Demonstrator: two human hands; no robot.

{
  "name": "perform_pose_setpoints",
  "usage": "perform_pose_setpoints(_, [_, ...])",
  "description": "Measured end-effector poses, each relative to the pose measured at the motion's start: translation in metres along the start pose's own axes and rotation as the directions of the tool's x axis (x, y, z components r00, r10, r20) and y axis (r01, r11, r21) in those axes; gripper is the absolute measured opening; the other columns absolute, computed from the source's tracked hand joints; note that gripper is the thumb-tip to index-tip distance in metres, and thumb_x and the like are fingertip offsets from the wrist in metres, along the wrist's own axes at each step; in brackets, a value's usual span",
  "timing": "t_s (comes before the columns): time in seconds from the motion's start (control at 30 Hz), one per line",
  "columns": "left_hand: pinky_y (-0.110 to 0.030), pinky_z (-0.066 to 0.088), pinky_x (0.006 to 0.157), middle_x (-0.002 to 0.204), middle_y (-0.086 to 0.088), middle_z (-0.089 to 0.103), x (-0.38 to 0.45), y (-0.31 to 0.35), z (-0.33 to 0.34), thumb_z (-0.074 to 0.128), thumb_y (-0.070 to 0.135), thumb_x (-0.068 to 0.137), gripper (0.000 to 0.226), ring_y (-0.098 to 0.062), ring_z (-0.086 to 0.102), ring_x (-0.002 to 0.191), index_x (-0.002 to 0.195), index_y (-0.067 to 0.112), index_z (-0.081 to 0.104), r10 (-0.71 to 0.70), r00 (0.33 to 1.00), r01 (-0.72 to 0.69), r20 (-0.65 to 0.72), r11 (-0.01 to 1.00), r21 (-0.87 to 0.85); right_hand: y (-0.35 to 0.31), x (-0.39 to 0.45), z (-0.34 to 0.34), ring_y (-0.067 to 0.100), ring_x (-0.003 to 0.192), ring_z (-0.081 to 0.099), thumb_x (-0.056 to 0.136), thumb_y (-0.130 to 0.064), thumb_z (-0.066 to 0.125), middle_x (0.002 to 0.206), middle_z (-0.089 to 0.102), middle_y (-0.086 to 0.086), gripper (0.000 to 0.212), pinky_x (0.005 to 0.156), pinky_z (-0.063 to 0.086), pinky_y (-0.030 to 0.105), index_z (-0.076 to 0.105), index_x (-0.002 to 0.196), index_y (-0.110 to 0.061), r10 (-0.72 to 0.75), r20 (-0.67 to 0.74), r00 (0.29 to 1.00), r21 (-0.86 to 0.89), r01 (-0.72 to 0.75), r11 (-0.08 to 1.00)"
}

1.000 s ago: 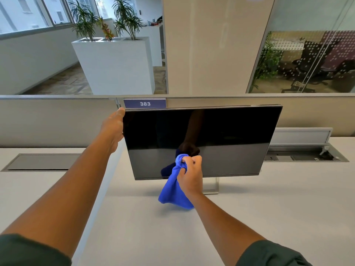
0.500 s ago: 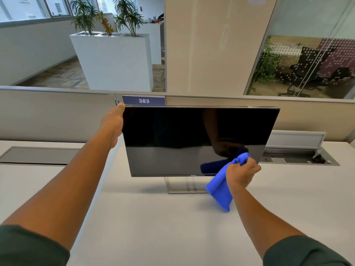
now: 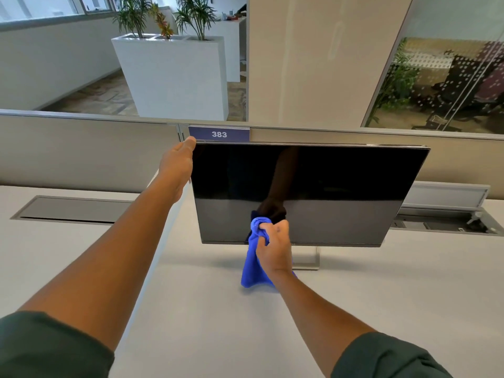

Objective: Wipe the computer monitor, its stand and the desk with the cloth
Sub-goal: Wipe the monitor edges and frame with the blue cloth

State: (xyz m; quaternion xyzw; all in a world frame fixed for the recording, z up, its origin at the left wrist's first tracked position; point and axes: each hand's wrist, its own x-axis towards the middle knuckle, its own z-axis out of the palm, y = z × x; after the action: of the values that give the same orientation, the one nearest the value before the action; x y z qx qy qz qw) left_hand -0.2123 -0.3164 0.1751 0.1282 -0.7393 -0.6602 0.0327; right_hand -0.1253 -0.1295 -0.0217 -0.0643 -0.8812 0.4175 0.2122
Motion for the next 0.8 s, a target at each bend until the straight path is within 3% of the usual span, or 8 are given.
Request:
perform_pose_setpoints(0.13, [-0.023, 0.036, 0.064, 0.092, 0.012, 0.056, 0.001, -0.001, 0.001, 0.042, 0.05, 0.102, 0.024, -0.012, 0.053, 0.085, 0.11, 0.029, 0.051, 0.024, 1.0, -0.024, -0.004, 0.999, 0.027, -0.018, -0.005, 0.027, 0.014, 0.081, 0.05, 0.091, -0.003, 0.05, 0.103, 0.042, 0.0, 0.027, 0.073, 0.045, 0.019, 0.065, 0.112, -0.012, -0.112, 0.156, 0.981, -0.05, 0.121, 0.991])
perform_pose_setpoints(0.23, [-0.021, 0.034, 0.062, 0.091, 0.012, 0.057, 0.001, -0.002, 0.001, 0.041, 0.05, 0.102, 0.025, -0.011, 0.054, 0.086, 0.109, 0.029, 0.053, 0.05, 0.999, -0.05, -0.008, 0.997, 0.053, -0.036, -0.006, 0.047, 0.012, 0.082, 0.048, 0.096, -0.01, 0.046, 0.105, 0.044, 0.001, 0.025, 0.074, 0.047, 0.023, 0.062, 0.114, -0.011, -0.205, 0.242, 0.948, -0.045, 0.222, 0.974])
perform_pose_setpoints(0.33, [-0.02, 0.033, 0.061, 0.089, 0.012, 0.056, 0.003, -0.004, 0.001, 0.041, 0.05, 0.101, 0.021, -0.01, 0.053, 0.084, 0.098, 0.033, 0.053, 0.05, 0.999, -0.048, -0.022, 0.997, 0.061, -0.053, -0.004, 0.068, 0.009, 0.075, 0.042, 0.097, -0.016, 0.042, 0.098, 0.044, 0.0, 0.019, 0.066, 0.044, 0.027, 0.057, 0.108, -0.01, -0.165, 0.28, 0.946, -0.094, 0.198, 0.976])
perform_pose_setpoints(0.47, [-0.021, 0.035, 0.072, 0.094, 0.01, 0.056, 0.005, -0.007, 0.002, 0.04, 0.05, 0.102, 0.023, -0.011, 0.052, 0.089, 0.107, 0.03, 0.05, 0.061, 0.998, -0.06, -0.021, 0.996, 0.058, -0.07, -0.002, 0.087, 0.012, 0.078, 0.042, 0.096, -0.013, 0.042, 0.097, 0.04, -0.001, 0.012, 0.058, 0.039, 0.026, 0.053, 0.101, -0.009, -0.233, 0.393, 0.89, -0.21, 0.333, 0.919])
perform_pose_setpoints(0.57, [-0.031, 0.035, 0.085, 0.103, 0.008, 0.055, 0.006, -0.009, 0.003, 0.039, 0.051, 0.102, 0.025, -0.013, 0.049, 0.102, 0.111, 0.031, 0.05, 0.068, 0.998, -0.068, -0.011, 0.996, 0.053, -0.072, -0.002, 0.088, 0.017, 0.082, 0.044, 0.095, -0.009, 0.044, 0.1, 0.04, 0.002, 0.008, 0.055, 0.042, 0.032, 0.052, 0.098, -0.01, -0.292, 0.417, 0.861, -0.271, 0.425, 0.864])
perform_pose_setpoints(0.63, [-0.03, 0.036, 0.084, 0.106, 0.008, 0.055, 0.005, -0.009, 0.003, 0.039, 0.052, 0.102, 0.027, -0.014, 0.048, 0.104, 0.115, 0.031, 0.05, 0.064, 0.998, -0.063, -0.007, 0.997, 0.048, -0.068, -0.004, 0.085, 0.017, 0.078, 0.047, 0.097, -0.012, 0.044, 0.097, 0.043, 0.0, 0.006, 0.054, 0.039, 0.029, 0.051, 0.098, -0.012, -0.294, 0.406, 0.866, -0.263, 0.418, 0.869])
perform_pose_setpoints(0.7, [-0.027, 0.036, 0.08, 0.102, 0.01, 0.055, 0.004, -0.007, 0.003, 0.04, 0.052, 0.101, 0.026, -0.014, 0.049, 0.101, 0.115, 0.031, 0.049, 0.055, 0.998, -0.055, -0.008, 0.998, 0.038, -0.063, -0.005, 0.08, 0.015, 0.068, 0.049, 0.1, -0.021, 0.043, 0.087, 0.047, -0.003, 0.006, 0.051, 0.033, 0.023, 0.045, 0.095, -0.019, -0.216, 0.354, 0.91, -0.226, 0.308, 0.924])
perform_pose_setpoints(0.8, [-0.03, 0.037, 0.084, 0.113, 0.007, 0.054, 0.005, -0.006, 0.001, 0.041, 0.052, 0.102, 0.028, -0.015, 0.049, 0.106, 0.117, 0.031, 0.049, 0.049, 0.999, -0.05, 0.011, 0.998, 0.041, -0.048, -0.006, 0.071, 0.015, 0.061, 0.05, 0.101, -0.027, 0.039, 0.081, 0.047, -0.005, 0.011, 0.05, 0.038, 0.027, 0.037, 0.091, -0.026, -0.182, 0.346, 0.92, -0.217, 0.267, 0.939])
